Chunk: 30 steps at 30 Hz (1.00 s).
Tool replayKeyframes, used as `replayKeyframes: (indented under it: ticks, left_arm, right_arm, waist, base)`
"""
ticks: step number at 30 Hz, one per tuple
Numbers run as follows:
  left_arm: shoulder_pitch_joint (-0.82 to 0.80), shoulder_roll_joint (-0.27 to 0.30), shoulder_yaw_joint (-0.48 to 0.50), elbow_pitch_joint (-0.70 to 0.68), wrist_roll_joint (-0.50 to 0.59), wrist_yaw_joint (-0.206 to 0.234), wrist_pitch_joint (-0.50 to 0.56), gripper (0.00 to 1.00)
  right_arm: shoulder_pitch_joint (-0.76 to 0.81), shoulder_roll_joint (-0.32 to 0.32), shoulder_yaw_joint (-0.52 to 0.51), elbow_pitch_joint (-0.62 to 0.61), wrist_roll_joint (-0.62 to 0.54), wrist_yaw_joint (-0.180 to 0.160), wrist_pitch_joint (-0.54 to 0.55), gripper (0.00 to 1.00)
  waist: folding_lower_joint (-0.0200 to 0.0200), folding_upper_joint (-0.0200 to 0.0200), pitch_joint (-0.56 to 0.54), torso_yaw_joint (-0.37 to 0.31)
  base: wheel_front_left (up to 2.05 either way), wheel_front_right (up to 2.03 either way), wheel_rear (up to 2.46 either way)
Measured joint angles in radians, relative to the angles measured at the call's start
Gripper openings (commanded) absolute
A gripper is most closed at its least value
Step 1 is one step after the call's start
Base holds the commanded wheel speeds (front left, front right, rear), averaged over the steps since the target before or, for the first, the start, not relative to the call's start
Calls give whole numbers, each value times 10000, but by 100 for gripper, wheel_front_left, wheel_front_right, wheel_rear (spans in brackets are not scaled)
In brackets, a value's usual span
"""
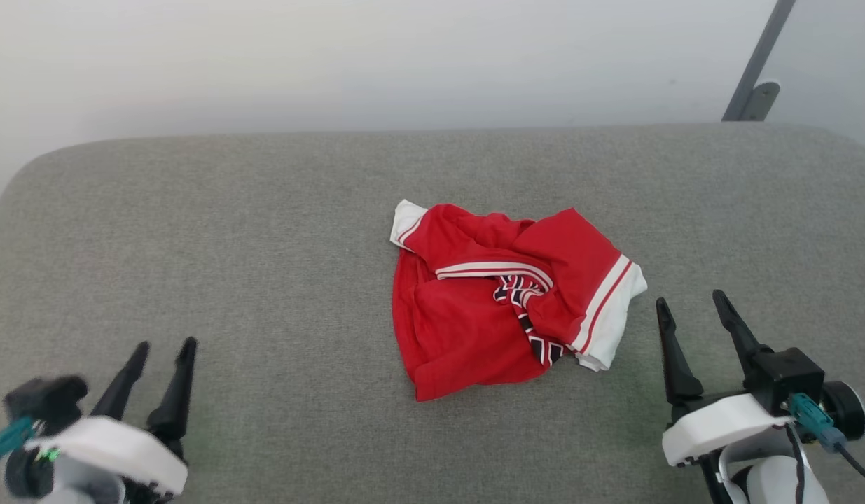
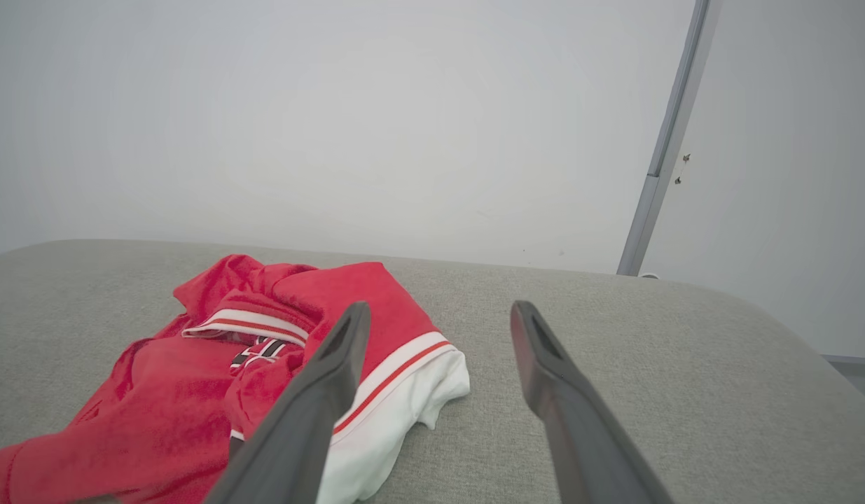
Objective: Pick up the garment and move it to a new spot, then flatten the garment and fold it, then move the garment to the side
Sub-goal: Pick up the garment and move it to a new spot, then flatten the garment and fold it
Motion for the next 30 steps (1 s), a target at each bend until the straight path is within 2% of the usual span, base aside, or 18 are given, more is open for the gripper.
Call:
replayKeyframes:
  ticks: [3, 6, 8, 12, 17, 27, 30]
  left_arm:
    - [1137, -619, 1685, -1112, 1666, 2, 2, 100]
    - [1969, -1225, 2917, -2123, 3229, 0, 2, 100]
    - [2376, -1682, 3526, -2711, 3900, -4, 2, 100]
    - [2897, -2238, 4238, -3691, 5206, -35, 0, 100]
    - [3359, -2685, 4426, -4086, 5613, -67, 0, 100]
    - [3452, -2755, 4318, -4247, 5760, -67, 2, 100]
    - [3438, -2784, 4324, -4303, 5758, -67, 0, 100]
  right_arm:
    - [108, -4, -134, -96, -117, 0, 0, 100]
    - [164, -2, -224, -184, -211, 0, 0, 100]
    - [196, 2, -215, -270, -268, 0, 0, 100]
    - [252, 0, -209, -462, -305, 0, 0, 100]
    - [418, -2, -203, -499, -431, 0, 0, 100]
    - [455, -2, -284, -217, -476, 0, 0, 100]
    - [260, -58, -366, 140, -598, 0, 416, 100]
  waist:
    - [0, 0, -82, 95]
    - [0, 0, -147, 170]
    - [1, 0, -152, 181]
    - [0, 0, -188, 182]
    - [1, 0, -205, 115]
    - [0, 0, -168, 74]
    - [0, 1, -47, 72]
  base:
    - [0, 0, 0]
    - [0, 0, 0]
    - [0, 0, 0]
    - [0, 0, 0]
    - [0, 0, 0]
    - [0, 0, 0]
    - [0, 0, 0]
